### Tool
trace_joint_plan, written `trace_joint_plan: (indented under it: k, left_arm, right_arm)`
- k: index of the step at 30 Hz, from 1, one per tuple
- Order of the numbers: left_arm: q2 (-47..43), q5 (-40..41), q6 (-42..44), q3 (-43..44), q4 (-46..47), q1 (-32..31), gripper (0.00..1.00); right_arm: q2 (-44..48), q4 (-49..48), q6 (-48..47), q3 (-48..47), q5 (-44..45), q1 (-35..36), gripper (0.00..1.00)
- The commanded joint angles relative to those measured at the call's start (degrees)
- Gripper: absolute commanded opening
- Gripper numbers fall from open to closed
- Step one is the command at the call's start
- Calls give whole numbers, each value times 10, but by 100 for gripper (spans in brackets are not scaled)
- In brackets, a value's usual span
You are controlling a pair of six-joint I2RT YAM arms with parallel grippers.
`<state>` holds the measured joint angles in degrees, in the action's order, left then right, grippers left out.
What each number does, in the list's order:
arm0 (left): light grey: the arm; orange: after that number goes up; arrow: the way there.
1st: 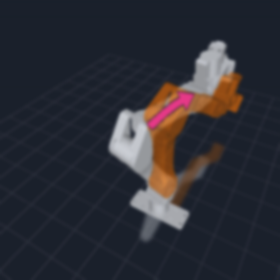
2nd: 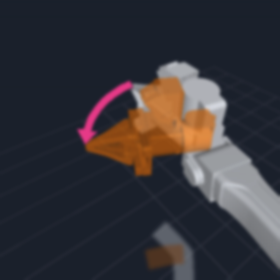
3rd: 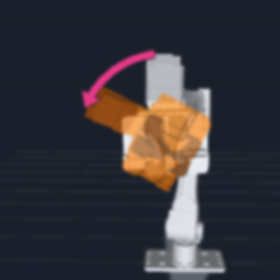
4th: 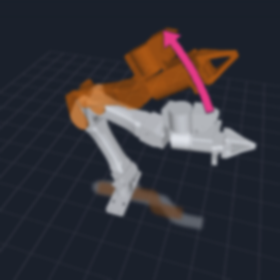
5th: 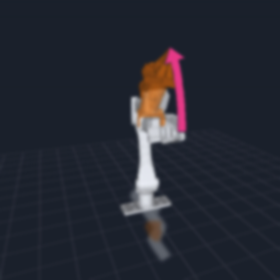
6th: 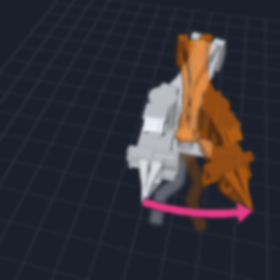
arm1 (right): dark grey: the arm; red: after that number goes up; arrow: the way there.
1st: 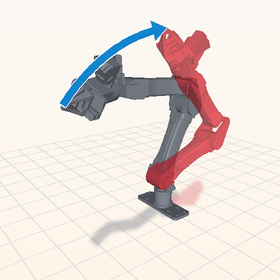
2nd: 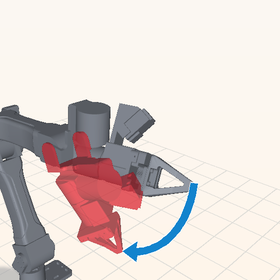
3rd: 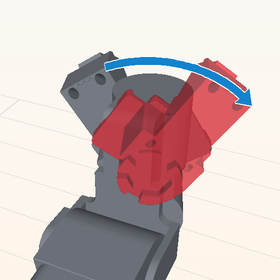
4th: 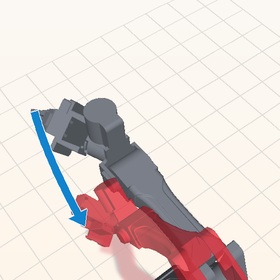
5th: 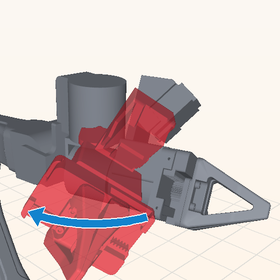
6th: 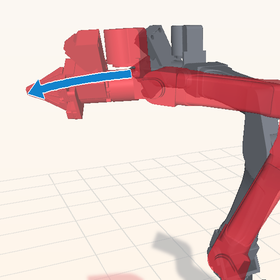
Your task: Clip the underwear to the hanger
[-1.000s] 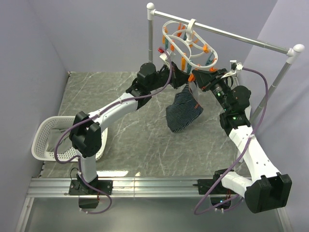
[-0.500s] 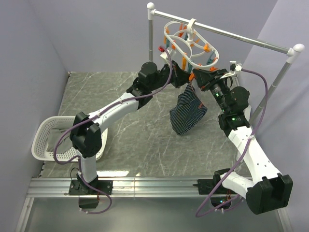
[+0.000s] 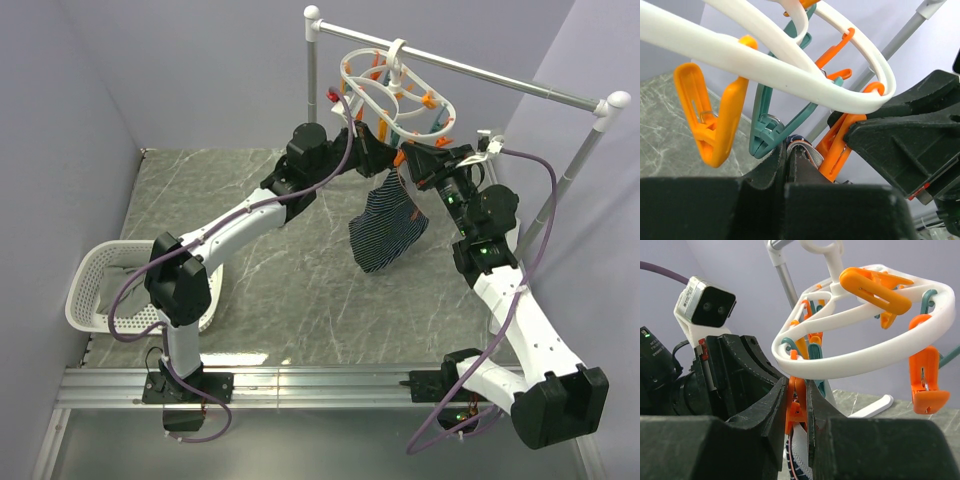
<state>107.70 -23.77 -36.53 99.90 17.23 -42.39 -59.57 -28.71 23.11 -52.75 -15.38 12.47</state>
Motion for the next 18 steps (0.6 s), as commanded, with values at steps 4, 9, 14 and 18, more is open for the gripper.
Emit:
trace_joint_plan:
  k: [4,9,14,18]
  left_arm:
    - [-21,7,-34,43,13,-14,0]
    - [-21,7,-41,52,12,-19,0]
    - [-21,14,-52,57,10,-22,0]
    - [-20,13,-57,62,10,-23,0]
  right_arm:
    - [9,-21,-25,11,17,10,0]
    - [8,-19,-27,11,16,14,0]
    - [9,-9,-47,7,25,21,1]
    - [9,-5,-54,4,22,21,12]
